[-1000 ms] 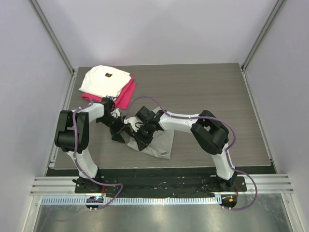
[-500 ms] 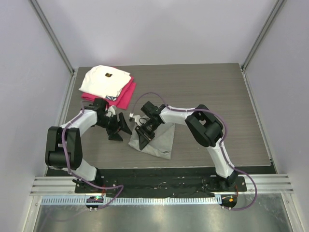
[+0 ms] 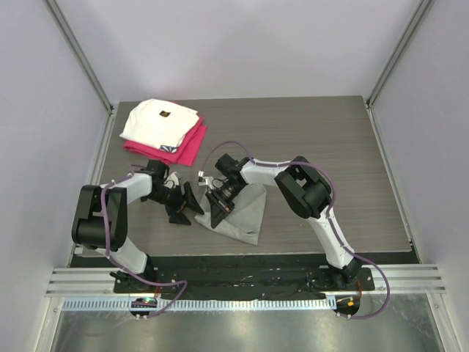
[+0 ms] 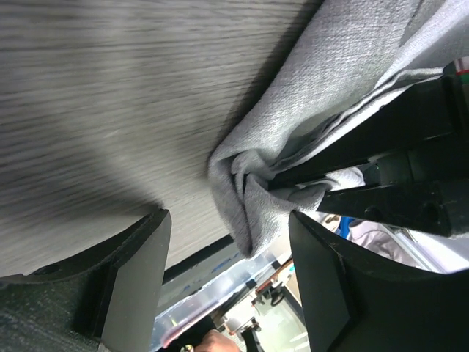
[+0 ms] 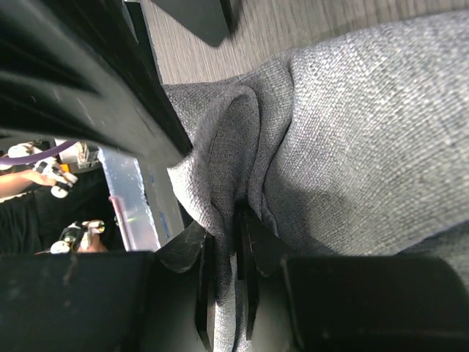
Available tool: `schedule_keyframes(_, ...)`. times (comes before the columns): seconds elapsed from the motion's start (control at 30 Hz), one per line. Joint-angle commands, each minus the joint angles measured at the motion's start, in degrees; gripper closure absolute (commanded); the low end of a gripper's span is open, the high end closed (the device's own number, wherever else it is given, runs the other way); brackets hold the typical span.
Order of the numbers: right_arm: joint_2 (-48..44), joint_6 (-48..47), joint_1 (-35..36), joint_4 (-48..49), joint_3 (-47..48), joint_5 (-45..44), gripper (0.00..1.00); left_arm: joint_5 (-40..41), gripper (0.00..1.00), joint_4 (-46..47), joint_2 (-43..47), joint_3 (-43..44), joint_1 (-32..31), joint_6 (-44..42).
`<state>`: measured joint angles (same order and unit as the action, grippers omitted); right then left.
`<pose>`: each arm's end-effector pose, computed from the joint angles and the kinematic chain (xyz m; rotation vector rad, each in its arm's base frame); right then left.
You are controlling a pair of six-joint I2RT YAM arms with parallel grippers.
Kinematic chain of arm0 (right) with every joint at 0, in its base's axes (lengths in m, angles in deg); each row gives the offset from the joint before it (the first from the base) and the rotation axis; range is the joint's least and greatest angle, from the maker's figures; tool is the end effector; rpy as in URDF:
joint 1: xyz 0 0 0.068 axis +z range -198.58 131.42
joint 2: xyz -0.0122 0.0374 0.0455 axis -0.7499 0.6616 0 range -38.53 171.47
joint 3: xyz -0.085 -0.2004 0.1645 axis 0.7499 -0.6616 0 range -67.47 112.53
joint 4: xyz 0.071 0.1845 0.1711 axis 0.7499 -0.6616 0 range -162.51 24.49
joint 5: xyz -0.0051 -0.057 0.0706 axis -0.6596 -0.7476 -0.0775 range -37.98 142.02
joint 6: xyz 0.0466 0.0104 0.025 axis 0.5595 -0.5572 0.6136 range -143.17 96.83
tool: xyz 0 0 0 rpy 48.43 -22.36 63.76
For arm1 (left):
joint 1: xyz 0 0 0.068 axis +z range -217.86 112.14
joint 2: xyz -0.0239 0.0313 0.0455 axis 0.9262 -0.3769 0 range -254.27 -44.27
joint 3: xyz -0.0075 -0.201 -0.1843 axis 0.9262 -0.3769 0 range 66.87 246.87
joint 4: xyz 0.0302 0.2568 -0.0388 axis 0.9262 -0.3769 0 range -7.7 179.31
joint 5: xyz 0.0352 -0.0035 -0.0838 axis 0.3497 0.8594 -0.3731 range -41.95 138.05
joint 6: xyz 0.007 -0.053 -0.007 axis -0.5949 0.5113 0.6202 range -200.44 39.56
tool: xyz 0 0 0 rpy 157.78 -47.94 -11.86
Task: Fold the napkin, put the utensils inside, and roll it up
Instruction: Roll the napkin with the utensil
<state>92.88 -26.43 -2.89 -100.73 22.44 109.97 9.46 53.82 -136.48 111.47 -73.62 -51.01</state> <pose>0.2853 0.3354 0.1038 1.2293 -2.2962 -1.4513 0.2484 -0.0474 0.1356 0.5305 -2.8282 1.0125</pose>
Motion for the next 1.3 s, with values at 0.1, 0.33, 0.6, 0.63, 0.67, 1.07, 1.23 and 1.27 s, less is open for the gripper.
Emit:
schedule_keyframes(0.1,4.11,-0.95,0.63,-1.34,-0.17,-7.07,0.81,-1.84,0.35,5.95,-2.88,-1.88,-2.41,2.65)
schedule_keyframes(0.33,2.88,-0.95,0.36,-1.08,-0.17,-8.82,0.80,-0.52,0.63,5.95,-4.21,-1.97,-2.85,3.70)
schedule_keyframes(0.6,-5.72,1.95,0.36,0.50,1.94,-17.86,0.58,-0.79,0.87,4.99,-4.74,-0.92,-2.77,5.99)
schedule_keyframes(0.63,-8.78,2.30,0.45,0.68,1.76,-19.62,0.54,-0.79,0.90,4.46,-4.91,-0.40,-2.77,6.34)
schedule_keyframes(0.67,-10.37,2.30,0.54,1.03,1.59,-21.46,0.50,-0.70,0.92,3.94,-4.92,-0.04,-2.77,6.34)
schedule_keyframes(1.07,-31.75,-7.72,22.41,23.08,-19.94,-73.94,0.36,-0.34,1.00,-4.86,-7.11,3.74,-2.77,5.73)
schedule_keyframes(1.23,-28.77,-8.16,28.04,28.98,-22.06,-82.27,0.36,-2.46,1.00,-5.91,-9.13,4.09,-2.50,4.76)
schedule_keyframes(1.27,-27.80,-8.33,28.40,28.81,-21.71,-82.56,0.36,-2.54,1.00,-6.09,-9.31,4.18,-2.33,4.32)
